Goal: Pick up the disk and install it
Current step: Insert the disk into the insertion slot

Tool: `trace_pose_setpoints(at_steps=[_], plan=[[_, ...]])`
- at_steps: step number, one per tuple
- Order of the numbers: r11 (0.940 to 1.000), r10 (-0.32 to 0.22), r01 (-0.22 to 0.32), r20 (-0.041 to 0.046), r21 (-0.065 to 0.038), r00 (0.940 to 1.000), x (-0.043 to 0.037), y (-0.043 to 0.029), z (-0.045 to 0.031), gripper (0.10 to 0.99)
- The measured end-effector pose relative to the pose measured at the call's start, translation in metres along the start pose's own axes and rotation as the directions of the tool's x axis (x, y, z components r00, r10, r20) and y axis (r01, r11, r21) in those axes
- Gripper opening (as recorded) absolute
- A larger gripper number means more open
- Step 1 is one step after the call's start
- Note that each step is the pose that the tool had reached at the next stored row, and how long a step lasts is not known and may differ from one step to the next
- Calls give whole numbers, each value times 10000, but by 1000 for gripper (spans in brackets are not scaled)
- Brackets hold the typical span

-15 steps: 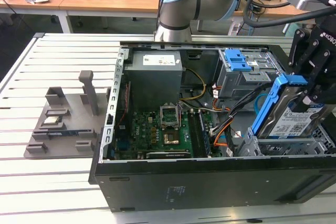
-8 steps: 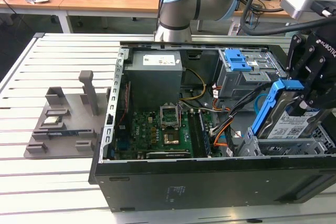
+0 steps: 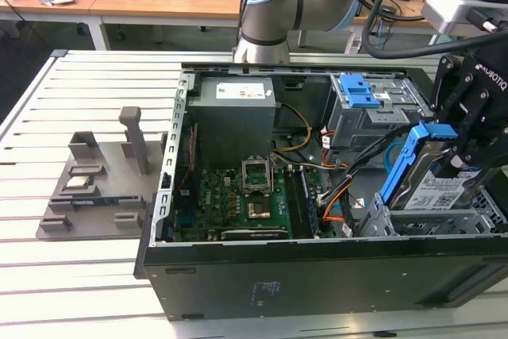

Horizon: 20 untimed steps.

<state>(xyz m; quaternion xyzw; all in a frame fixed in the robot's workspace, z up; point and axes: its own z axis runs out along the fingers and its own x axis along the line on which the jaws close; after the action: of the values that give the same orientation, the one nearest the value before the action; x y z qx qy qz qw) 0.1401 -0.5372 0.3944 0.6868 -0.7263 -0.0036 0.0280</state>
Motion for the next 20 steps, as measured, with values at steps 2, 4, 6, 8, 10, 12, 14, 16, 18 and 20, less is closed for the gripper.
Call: trace_pose_setpoints(at_steps=[2, 4, 6, 8, 10, 12, 14, 16, 18, 20], plan=[[10000, 0, 0, 5, -2, 10000, -1, 0, 2, 365], [10000, 1, -1, -3, 0, 10000, 0, 0, 1, 376], [10000, 1, -1, 0, 0, 10000, 0, 0, 2, 439], [10000, 0, 0, 0, 0, 10000, 0, 0, 2, 427], [10000, 0, 0, 1, 0, 10000, 0, 0, 3, 361], [10000, 0, 0, 0, 0, 10000, 0, 0, 4, 239], [10000, 0, 0, 0, 0, 10000, 0, 0, 5, 180], [10000, 1, -1, 0, -1, 10000, 0, 0, 5, 106], [10000, 0, 0, 0, 0, 10000, 0, 0, 6, 106], [10000, 0, 0, 0, 0, 10000, 0, 0, 6, 106]])
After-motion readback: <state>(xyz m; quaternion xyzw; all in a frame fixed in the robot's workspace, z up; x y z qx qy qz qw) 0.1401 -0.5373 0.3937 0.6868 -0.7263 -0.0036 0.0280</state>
